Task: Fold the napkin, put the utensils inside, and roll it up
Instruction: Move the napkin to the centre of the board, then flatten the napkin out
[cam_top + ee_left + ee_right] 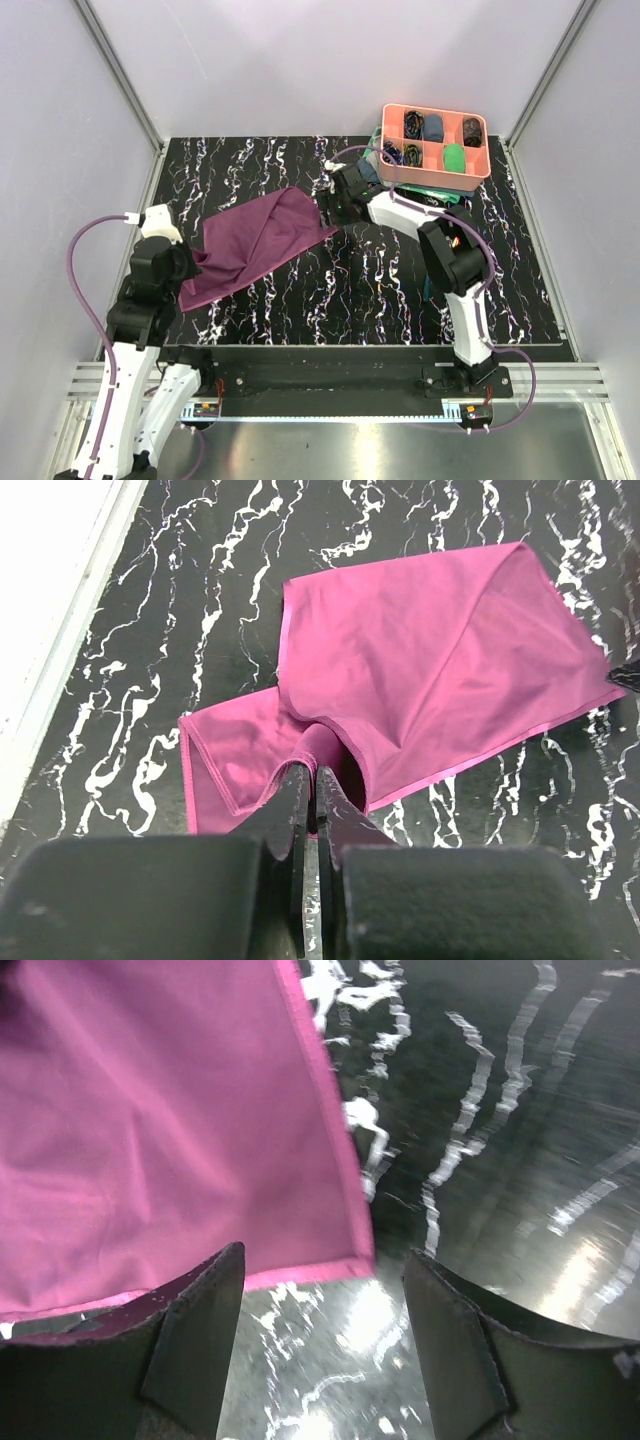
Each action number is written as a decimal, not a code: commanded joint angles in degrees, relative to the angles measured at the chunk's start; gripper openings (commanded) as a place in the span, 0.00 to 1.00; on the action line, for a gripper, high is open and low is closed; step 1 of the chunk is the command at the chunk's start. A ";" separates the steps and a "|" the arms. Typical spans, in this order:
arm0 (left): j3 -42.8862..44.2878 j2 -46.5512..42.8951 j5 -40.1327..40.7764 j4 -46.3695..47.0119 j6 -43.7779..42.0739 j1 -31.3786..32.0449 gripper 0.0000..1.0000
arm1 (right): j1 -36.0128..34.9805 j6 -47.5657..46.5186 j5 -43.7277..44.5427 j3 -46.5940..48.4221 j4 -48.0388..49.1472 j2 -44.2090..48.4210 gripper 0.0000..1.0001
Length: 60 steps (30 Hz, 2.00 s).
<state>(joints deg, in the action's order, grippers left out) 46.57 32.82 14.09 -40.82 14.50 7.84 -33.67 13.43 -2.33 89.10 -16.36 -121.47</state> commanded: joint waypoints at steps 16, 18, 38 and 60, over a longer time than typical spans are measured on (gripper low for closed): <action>2.38 4.17 -2.22 7.59 -2.99 -0.19 0.00 | -3.42 1.33 7.25 -6.16 -12.11 0.78 0.00; 2.83 5.15 -2.75 8.47 -3.08 -0.19 0.00 | -3.77 3.61 7.60 -12.60 -12.55 7.69 0.00; -1.48 7.00 -7.67 13.92 -5.71 -0.19 0.00 | -3.60 6.27 5.24 -18.11 -15.73 30.44 0.80; -1.83 9.72 -12.50 14.36 -5.80 -0.10 0.00 | -3.60 -11.41 1.27 11.89 -10.80 -4.74 0.79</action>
<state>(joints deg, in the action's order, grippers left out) 44.58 42.24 3.11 -29.85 9.43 7.86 -37.28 4.67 -0.36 98.24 -28.21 -126.19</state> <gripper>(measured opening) 0.020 0.806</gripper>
